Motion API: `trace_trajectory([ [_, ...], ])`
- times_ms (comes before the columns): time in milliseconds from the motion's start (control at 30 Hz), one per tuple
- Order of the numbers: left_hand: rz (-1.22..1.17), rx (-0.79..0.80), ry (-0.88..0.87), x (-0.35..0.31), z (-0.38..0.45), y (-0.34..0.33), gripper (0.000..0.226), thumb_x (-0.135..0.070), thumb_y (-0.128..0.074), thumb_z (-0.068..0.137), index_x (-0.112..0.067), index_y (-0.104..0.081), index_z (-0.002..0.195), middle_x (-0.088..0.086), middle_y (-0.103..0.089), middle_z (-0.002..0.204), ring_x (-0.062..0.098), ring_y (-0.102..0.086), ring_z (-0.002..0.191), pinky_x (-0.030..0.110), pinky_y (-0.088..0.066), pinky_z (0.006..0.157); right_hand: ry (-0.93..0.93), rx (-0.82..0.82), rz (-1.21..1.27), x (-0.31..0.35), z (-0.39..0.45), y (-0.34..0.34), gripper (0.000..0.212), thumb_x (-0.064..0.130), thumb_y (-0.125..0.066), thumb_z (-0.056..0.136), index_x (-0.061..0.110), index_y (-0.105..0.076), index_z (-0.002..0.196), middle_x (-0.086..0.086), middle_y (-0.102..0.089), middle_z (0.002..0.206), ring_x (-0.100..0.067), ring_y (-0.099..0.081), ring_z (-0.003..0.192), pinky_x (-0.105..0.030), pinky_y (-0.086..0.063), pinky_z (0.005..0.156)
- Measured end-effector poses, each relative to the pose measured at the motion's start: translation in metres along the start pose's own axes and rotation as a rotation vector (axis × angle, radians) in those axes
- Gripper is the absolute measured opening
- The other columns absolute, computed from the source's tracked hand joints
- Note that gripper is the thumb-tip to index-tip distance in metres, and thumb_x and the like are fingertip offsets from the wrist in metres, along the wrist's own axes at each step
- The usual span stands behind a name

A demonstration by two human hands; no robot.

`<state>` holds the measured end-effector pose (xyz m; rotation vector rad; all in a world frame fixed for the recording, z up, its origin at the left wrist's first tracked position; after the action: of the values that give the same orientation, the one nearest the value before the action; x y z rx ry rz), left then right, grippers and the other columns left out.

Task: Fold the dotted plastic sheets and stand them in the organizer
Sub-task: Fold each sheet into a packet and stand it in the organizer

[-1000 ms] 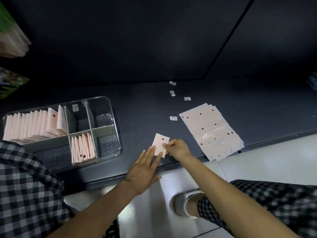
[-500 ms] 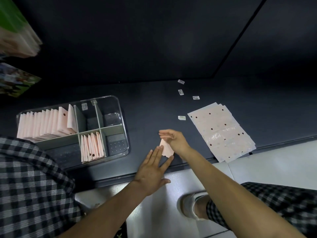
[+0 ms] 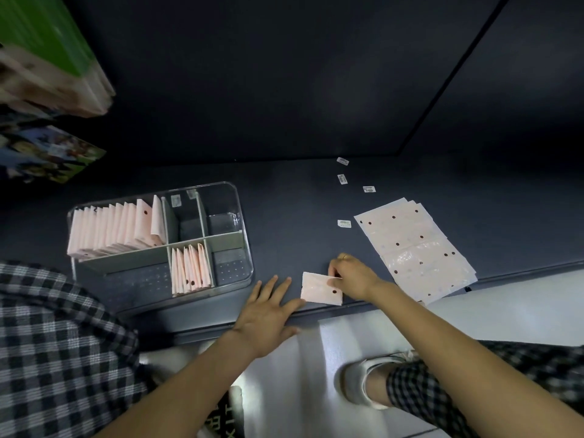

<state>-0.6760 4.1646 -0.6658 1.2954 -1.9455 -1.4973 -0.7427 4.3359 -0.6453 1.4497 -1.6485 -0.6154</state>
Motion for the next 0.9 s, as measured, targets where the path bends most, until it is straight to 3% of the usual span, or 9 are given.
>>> trace_trajectory([
  [67,-0.12,0.025,0.06,0.003,-0.007,0.007,0.055,-0.052,-0.038,0.096,-0.035,-0.024,0.146,0.0,-0.006,0.159,0.023,-0.003,0.146,0.039,-0.009,0.118,-0.055,-0.019,0.151,0.0,-0.011,-0.001,0.012,0.018,-0.056,0.091,0.019,-0.049,0.081,0.001,-0.056,0.089,-0.021,-0.054,0.092,-0.026,-0.038,0.072],
  [133,-0.213,-0.035,0.094,0.005,-0.014,0.024,0.047,-0.045,-0.04,0.097,-0.031,-0.035,0.141,-0.001,-0.03,0.151,0.021,-0.027,0.139,0.034,-0.03,0.11,-0.084,-0.057,0.25,0.006,-0.021,0.003,0.019,0.018,-0.059,0.089,0.021,-0.048,0.074,0.008,-0.053,0.073,-0.017,-0.054,0.081,-0.026,-0.038,0.065],
  [200,-0.189,-0.214,0.081,0.008,-0.025,0.053,0.033,-0.038,-0.04,0.098,-0.025,-0.051,0.126,-0.002,-0.053,0.129,0.019,-0.046,0.121,0.031,-0.04,0.096,-0.098,-0.14,0.358,0.019,-0.03,0.014,0.021,0.019,-0.063,0.087,0.022,-0.048,0.073,0.009,-0.052,0.071,-0.015,-0.053,0.076,-0.023,-0.04,0.061],
  [267,-0.123,-0.434,0.095,0.018,-0.04,0.081,0.023,-0.032,-0.045,0.096,-0.019,-0.061,0.107,0.0,-0.062,0.106,0.023,-0.054,0.103,0.033,-0.042,0.086,-0.087,-0.267,0.508,0.04,-0.037,0.029,0.022,0.017,-0.064,0.085,0.023,-0.048,0.07,0.007,-0.054,0.07,-0.016,-0.055,0.071,-0.026,-0.046,0.066],
  [367,-0.082,-0.628,0.271,0.051,-0.063,0.099,0.018,-0.027,-0.053,0.093,-0.014,-0.066,0.096,0.005,-0.062,0.097,0.027,-0.054,0.094,0.036,-0.042,0.081,-0.019,-0.43,0.73,0.089,-0.046,0.044,0.021,0.015,-0.066,0.081,0.024,-0.051,0.069,0.007,-0.058,0.067,-0.013,-0.059,0.061,-0.031,-0.053,0.068],
  [500,-0.138,-0.521,0.532,0.093,-0.084,0.079,0.028,-0.03,-0.045,0.095,-0.018,-0.06,0.116,0.003,-0.051,0.124,0.023,-0.044,0.113,0.036,-0.036,0.09,0.106,-0.523,0.587,0.158,-0.047,0.039,0.016,0.016,-0.063,0.08,0.021,-0.051,0.071,0.003,-0.062,0.07,-0.02,-0.06,0.069,-0.033,-0.049,0.068],
  [667,-0.2,-0.52,0.499,0.101,-0.094,0.063,0.031,-0.029,-0.042,0.097,-0.023,-0.055,0.124,-0.003,-0.049,0.128,0.02,-0.042,0.116,0.033,-0.036,0.094,0.075,-0.515,0.276,0.195,-0.031,0.018,0.006,0.017,-0.052,0.086,0.012,-0.055,0.088,-0.011,-0.065,0.093,-0.033,-0.061,0.086,-0.037,-0.047,0.07],
  [900,-0.315,-0.59,0.494,0.104,-0.101,0.065,0.03,-0.025,-0.045,0.096,-0.024,-0.055,0.124,-0.005,-0.05,0.126,0.018,-0.043,0.115,0.03,-0.032,0.092,-0.074,-0.483,0.322,0.203,-0.015,0.0,0.012,0.019,-0.051,0.087,0.01,-0.057,0.093,-0.011,-0.067,0.096,-0.035,-0.061,0.091,-0.037,-0.051,0.074],
])
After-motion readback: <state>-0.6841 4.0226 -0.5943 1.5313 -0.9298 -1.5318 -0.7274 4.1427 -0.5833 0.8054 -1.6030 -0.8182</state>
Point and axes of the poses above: each hand's wrist, its own z-axis towards the middle knuckle, its own y-axis out of the back of the hand, x = y × z, the point moved 6 cm from there along z, towards the middle knuckle
